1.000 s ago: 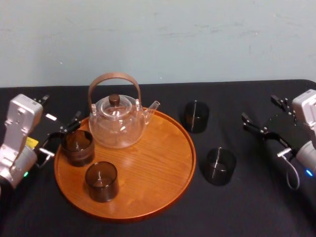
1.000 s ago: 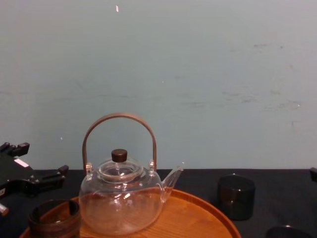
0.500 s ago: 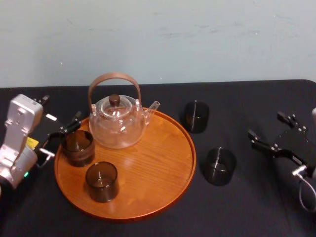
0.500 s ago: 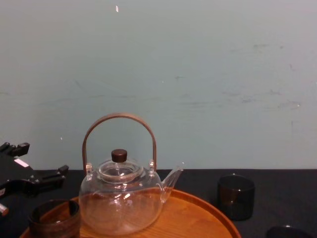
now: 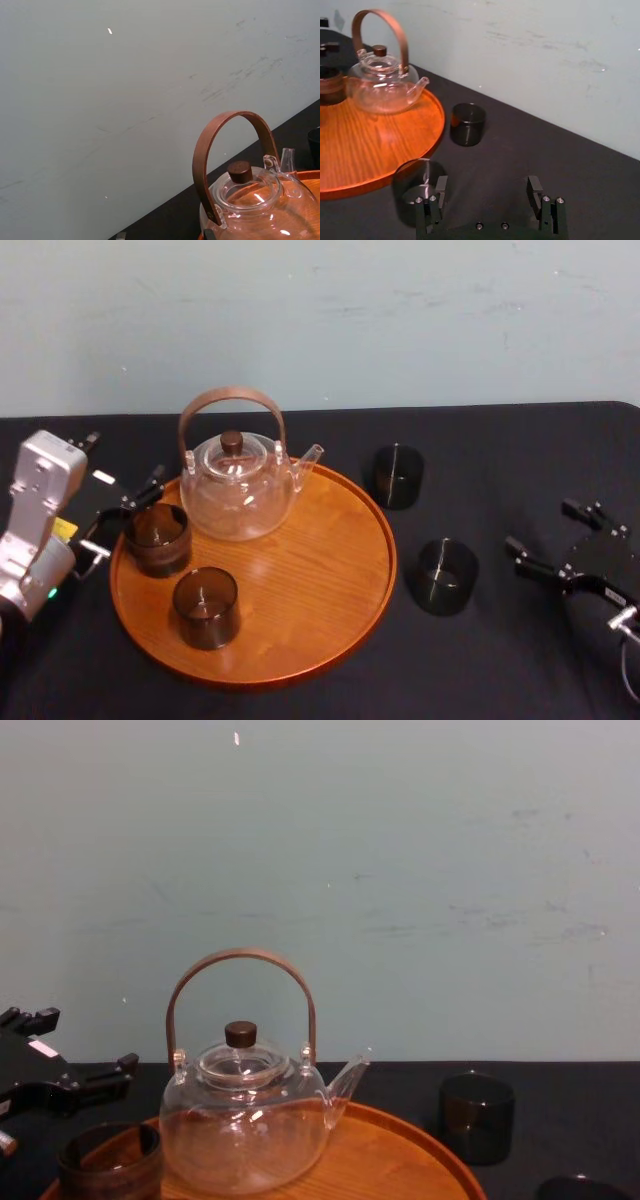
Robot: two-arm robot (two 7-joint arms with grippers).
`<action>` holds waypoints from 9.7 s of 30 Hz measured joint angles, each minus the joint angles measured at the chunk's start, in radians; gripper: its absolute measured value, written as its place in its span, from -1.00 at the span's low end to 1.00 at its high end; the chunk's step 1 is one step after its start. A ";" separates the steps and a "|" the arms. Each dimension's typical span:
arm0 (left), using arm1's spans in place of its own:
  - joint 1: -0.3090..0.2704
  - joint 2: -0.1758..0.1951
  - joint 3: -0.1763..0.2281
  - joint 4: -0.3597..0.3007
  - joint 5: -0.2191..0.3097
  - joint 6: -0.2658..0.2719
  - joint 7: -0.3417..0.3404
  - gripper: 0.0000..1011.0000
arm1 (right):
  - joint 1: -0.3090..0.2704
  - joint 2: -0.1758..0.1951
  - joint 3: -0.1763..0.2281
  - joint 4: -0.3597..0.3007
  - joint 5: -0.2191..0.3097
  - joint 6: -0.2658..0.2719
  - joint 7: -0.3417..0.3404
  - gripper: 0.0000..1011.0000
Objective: Pick up the glass from the table and place it on the tray.
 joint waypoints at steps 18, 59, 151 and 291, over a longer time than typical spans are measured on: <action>0.000 0.000 0.000 0.000 0.000 0.000 0.000 0.98 | -0.047 0.005 -0.006 -0.049 -0.022 0.053 0.083 0.98; 0.000 0.000 0.000 0.000 0.000 0.000 0.000 0.98 | 0.083 -0.128 -0.054 0.057 -0.106 0.184 0.197 0.98; 0.000 0.000 0.000 0.000 0.000 0.000 0.000 0.98 | 0.232 -0.167 -0.084 0.104 -0.136 0.185 0.254 0.79; 0.000 0.000 0.000 0.000 0.000 0.000 0.000 0.98 | 0.493 -0.261 -0.448 0.316 -0.152 0.077 0.467 0.98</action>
